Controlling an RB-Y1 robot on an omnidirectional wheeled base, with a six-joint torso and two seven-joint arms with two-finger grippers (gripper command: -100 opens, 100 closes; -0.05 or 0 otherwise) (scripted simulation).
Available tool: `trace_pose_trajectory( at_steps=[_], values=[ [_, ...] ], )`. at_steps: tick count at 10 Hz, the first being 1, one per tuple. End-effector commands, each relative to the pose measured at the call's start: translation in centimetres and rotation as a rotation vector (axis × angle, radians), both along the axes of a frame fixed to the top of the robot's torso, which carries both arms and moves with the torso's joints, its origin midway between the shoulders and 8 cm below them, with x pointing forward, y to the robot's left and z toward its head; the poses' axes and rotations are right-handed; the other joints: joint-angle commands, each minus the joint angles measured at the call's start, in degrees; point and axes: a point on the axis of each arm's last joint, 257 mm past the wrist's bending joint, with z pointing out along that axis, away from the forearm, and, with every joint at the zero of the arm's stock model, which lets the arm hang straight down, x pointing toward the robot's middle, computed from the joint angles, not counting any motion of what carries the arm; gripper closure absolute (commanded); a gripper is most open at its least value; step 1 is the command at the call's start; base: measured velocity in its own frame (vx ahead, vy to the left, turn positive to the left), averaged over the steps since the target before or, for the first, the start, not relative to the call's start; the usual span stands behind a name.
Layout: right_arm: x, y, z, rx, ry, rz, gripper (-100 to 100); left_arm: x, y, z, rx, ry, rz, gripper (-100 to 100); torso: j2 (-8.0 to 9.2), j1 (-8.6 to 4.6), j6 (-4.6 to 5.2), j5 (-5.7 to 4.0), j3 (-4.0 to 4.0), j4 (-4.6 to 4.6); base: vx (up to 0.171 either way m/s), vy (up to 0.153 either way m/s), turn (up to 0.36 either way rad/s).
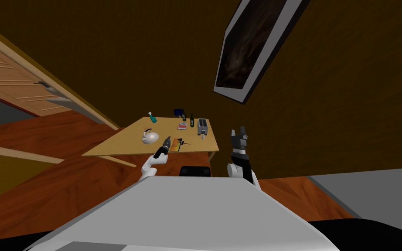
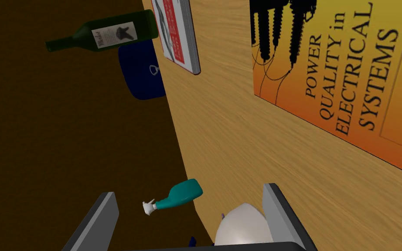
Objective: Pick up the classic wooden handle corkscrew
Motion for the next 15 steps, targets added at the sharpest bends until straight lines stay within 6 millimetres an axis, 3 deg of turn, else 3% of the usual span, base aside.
trace_pose_trajectory(
  at_steps=[1,3,4,10,11,12,13,14,15],
  values=[
    [0.0,0.0,0.0,0.000,0.000,0.000,0,-0.1,-1.5,-2.1,-0.034,0.055,0.006,-100,0.00,0.00,0.00,0.00,0.00,0.00,0.033,-0.021,-0.066],
    [0.0,0.0,0.0,0.000,0.000,0.000,0,-0.4,-3.3,-4.2,-0.078,0.111,0.010,-100,-0.03,0.00,0.00,0.00,-0.02,0.00,0.034,-0.020,-0.083],
    [0.0,0.0,0.0,0.000,0.000,0.000,0,-0.4,-3.3,-4.2,-0.078,0.111,0.010,-100,-0.03,0.01,0.00,0.00,-0.02,0.00,0.023,-0.011,-0.025],
    [0.0,0.0,0.0,0.000,0.000,0.000,0,-1.6,-10.9,-8.7,-0.229,0.224,0.006,-100,-0.07,0.07,-0.02,0.01,-0.04,-0.02,0.037,-0.006,-0.055],
    [0.0,0.0,0.0,0.000,0.000,0.000,0,-1.8,-11.6,-9.0,-0.242,0.233,0.006,-100,-0.06,0.06,-0.02,0.00,-0.03,-0.01,0.041,0.003,-0.024],
    [0.0,0.0,0.0,0.000,0.000,0.000,0,-1.5,-10.8,-8.6,-0.232,0.225,0.006,-100,-0.05,0.10,-0.03,0.01,-0.03,-0.01,0.018,0.002,-0.005],
    [0.0,0.0,0.0,0.000,0.000,0.000,0,-1.5,-10.9,-8.7,-0.234,0.228,0.006,0,0.02,0.11,-0.03,0.01,0.01,0.00,0.000,0.000,0.000],
    [0.0,0.0,0.0,0.000,0.000,0.000,0,-1.8,-10.9,-9.3,-0.233,0.226,0.005,-100,0.08,0.11,-0.03,0.01,0.04,0.02,0.057,0.009,0.002],
    [0.0,0.0,0.0,0.000,0.000,0.000,0,-2.0,-10.9,-9.7,-0.234,0.226,0.005,-100,-0.06,0.14,-0.03,0.01,-0.03,-0.01,0.106,0.003,0.001]
  ],
)
